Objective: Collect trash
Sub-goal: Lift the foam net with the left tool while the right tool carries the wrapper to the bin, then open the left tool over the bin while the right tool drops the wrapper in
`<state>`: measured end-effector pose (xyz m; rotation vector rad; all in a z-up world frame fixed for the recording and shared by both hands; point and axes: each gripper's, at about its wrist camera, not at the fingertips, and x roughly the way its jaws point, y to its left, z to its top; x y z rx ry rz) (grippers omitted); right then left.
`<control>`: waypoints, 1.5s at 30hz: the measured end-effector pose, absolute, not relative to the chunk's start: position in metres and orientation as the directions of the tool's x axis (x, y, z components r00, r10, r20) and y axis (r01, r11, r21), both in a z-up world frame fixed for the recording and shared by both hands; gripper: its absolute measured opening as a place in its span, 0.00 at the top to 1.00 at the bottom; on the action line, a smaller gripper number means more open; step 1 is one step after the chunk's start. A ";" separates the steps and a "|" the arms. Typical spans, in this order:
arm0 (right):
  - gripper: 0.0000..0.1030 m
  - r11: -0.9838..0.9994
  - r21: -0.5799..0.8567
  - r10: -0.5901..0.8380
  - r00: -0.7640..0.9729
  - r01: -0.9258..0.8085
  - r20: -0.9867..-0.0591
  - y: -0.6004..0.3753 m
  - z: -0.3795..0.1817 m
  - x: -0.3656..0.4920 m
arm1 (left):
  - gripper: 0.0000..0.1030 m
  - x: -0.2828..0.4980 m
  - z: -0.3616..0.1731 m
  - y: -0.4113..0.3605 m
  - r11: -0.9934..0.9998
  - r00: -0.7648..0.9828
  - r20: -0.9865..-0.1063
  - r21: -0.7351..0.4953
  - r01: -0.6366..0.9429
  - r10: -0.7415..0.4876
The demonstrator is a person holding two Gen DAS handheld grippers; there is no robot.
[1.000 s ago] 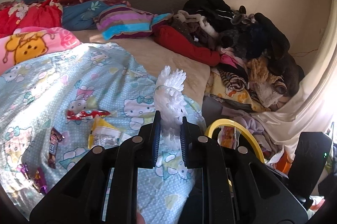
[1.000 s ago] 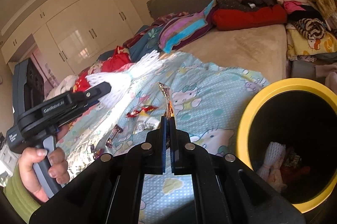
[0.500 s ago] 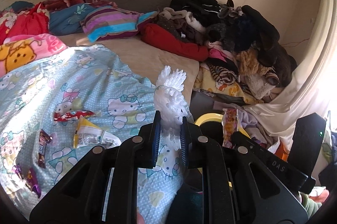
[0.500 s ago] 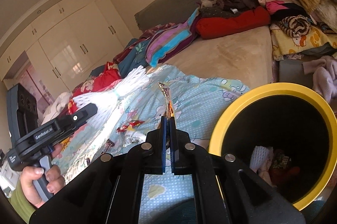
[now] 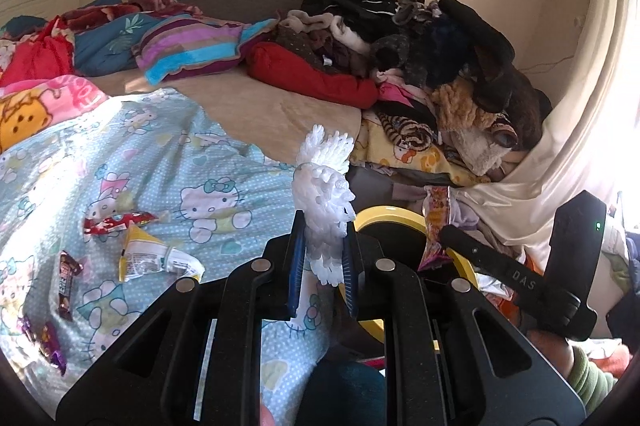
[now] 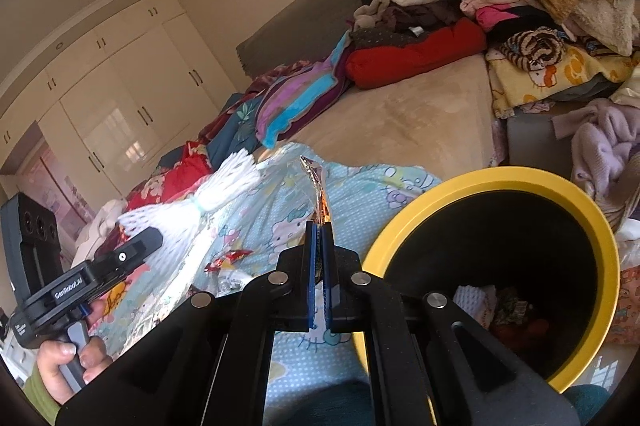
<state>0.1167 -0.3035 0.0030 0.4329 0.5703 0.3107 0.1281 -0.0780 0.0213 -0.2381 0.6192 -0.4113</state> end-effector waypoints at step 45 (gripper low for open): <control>0.97 0.869 0.490 0.196 0.859 0.071 -0.472 -0.403 -0.018 0.110 | 0.89 0.122 -0.015 -0.175 0.831 0.589 -0.595 -0.297 0.471 -0.547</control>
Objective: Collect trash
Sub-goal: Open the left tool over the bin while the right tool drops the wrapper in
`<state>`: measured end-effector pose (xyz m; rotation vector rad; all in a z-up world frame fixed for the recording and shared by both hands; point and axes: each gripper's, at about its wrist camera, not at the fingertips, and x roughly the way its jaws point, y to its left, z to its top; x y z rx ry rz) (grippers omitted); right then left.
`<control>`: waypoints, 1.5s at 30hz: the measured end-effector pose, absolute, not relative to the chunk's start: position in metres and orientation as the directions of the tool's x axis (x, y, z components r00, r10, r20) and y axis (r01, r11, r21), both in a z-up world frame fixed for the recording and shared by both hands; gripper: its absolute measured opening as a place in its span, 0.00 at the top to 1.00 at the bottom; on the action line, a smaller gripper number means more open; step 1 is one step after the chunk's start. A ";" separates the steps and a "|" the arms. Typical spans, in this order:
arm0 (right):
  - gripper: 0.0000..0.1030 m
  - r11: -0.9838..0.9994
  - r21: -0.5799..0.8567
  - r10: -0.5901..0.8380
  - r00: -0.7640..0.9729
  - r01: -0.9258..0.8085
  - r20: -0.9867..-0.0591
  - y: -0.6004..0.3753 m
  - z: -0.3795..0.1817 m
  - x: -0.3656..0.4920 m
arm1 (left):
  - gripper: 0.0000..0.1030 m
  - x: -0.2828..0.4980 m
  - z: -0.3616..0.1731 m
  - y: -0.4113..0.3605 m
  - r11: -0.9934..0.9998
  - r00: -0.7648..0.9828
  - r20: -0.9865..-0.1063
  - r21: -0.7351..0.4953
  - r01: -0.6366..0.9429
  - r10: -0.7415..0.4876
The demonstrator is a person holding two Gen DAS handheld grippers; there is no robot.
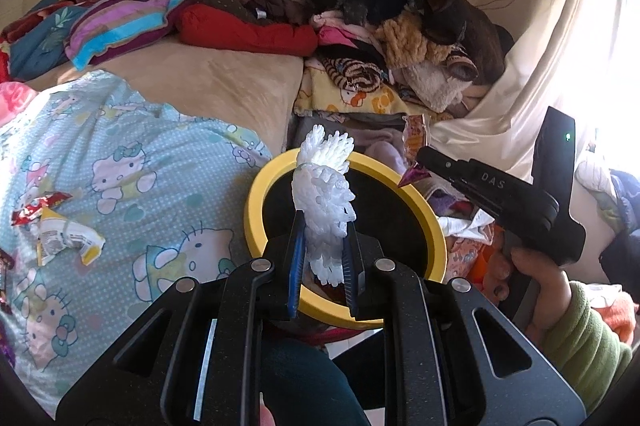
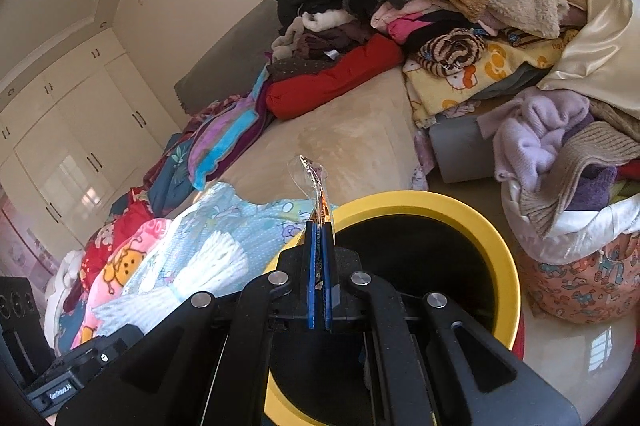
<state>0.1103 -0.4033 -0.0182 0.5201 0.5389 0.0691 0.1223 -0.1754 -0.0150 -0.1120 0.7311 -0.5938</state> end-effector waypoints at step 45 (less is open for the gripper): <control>0.58 0.860 0.463 0.123 0.794 0.215 -0.596 -0.432 -0.062 0.123 | 0.23 0.140 -0.061 -0.202 0.844 0.545 -0.655 -0.311 0.436 -0.523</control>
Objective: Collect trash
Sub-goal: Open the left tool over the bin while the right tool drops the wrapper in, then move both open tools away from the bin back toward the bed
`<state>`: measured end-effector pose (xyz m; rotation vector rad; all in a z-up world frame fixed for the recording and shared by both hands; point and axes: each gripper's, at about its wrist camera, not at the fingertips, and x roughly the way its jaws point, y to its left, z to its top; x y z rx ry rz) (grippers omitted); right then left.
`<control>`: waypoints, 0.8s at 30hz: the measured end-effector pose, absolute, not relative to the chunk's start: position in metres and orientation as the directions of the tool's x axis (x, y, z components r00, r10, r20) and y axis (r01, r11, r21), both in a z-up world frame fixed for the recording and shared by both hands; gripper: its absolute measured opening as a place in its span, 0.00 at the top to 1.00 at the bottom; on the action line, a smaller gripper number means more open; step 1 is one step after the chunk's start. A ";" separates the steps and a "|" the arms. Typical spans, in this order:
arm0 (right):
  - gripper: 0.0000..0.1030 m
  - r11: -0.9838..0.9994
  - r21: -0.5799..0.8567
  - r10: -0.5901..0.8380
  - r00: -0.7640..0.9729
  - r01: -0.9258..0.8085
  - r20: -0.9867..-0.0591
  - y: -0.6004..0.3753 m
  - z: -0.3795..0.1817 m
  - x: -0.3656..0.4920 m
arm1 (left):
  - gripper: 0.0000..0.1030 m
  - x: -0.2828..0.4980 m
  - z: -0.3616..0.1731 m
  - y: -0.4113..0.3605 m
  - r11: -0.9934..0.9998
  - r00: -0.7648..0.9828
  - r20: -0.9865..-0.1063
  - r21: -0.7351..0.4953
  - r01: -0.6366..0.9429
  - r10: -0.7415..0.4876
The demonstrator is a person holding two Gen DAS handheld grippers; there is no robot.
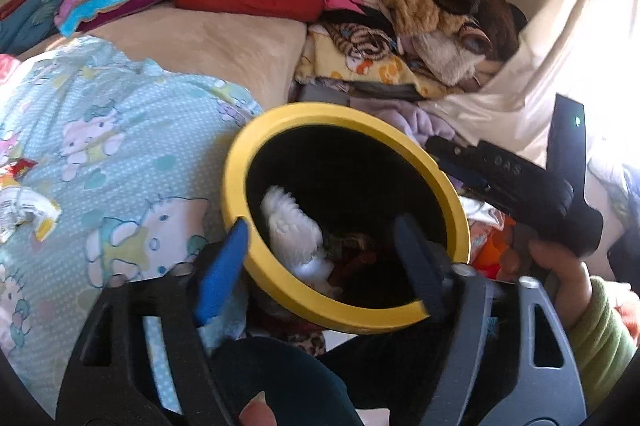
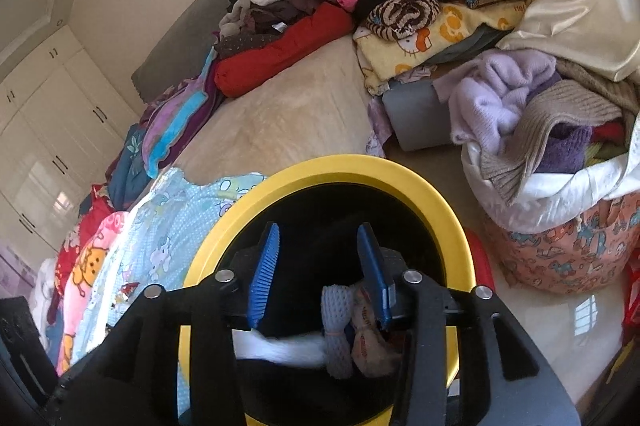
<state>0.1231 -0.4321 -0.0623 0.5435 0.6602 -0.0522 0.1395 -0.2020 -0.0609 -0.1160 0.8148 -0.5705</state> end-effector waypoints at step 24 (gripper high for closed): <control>0.29 0.965 0.262 0.121 0.871 0.010 -0.476 -0.360 -0.002 0.111 | 0.11 0.122 -0.006 -0.140 0.914 0.738 -0.541 -0.240 0.326 -0.405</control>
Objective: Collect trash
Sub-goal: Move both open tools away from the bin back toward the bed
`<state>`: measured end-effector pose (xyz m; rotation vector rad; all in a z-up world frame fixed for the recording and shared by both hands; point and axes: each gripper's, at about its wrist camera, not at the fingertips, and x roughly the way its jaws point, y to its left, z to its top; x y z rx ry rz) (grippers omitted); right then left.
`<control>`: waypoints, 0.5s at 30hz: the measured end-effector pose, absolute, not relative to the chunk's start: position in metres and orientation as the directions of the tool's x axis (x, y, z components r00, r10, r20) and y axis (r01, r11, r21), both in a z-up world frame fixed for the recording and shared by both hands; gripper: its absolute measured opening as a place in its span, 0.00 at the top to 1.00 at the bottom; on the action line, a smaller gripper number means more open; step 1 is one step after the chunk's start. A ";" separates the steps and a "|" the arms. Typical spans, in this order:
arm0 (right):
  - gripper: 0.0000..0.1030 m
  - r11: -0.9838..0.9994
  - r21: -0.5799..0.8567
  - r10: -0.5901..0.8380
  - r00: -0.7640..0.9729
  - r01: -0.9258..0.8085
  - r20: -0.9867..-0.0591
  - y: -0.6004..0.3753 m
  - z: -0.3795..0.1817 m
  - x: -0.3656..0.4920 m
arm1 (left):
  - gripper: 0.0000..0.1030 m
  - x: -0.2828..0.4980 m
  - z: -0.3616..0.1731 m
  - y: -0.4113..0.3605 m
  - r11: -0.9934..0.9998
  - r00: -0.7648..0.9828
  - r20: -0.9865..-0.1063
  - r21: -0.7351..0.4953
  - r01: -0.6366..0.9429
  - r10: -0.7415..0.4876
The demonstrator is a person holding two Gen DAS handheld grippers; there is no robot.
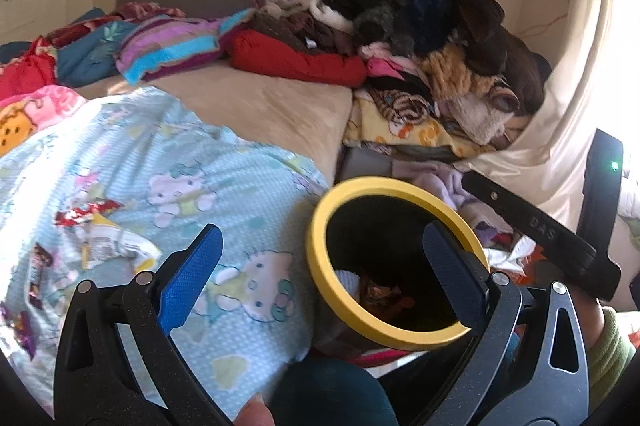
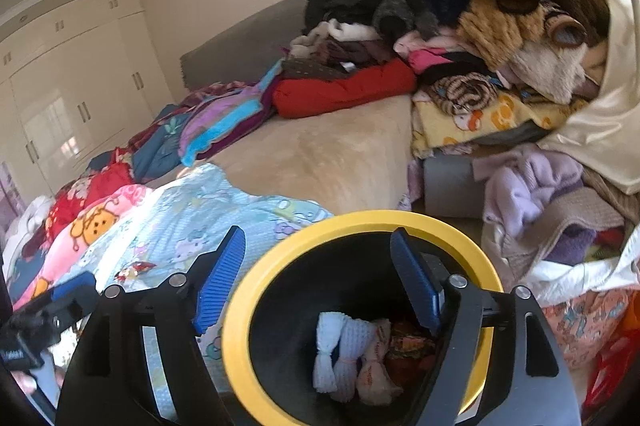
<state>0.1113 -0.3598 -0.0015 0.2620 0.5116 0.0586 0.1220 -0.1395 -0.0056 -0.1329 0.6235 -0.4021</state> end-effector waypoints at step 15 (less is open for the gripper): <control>0.23 0.958 0.216 0.271 0.851 -0.191 -0.450 -0.285 0.014 0.107 | 0.11 0.114 0.018 -0.078 0.956 0.830 -0.481 -0.212 0.201 -0.281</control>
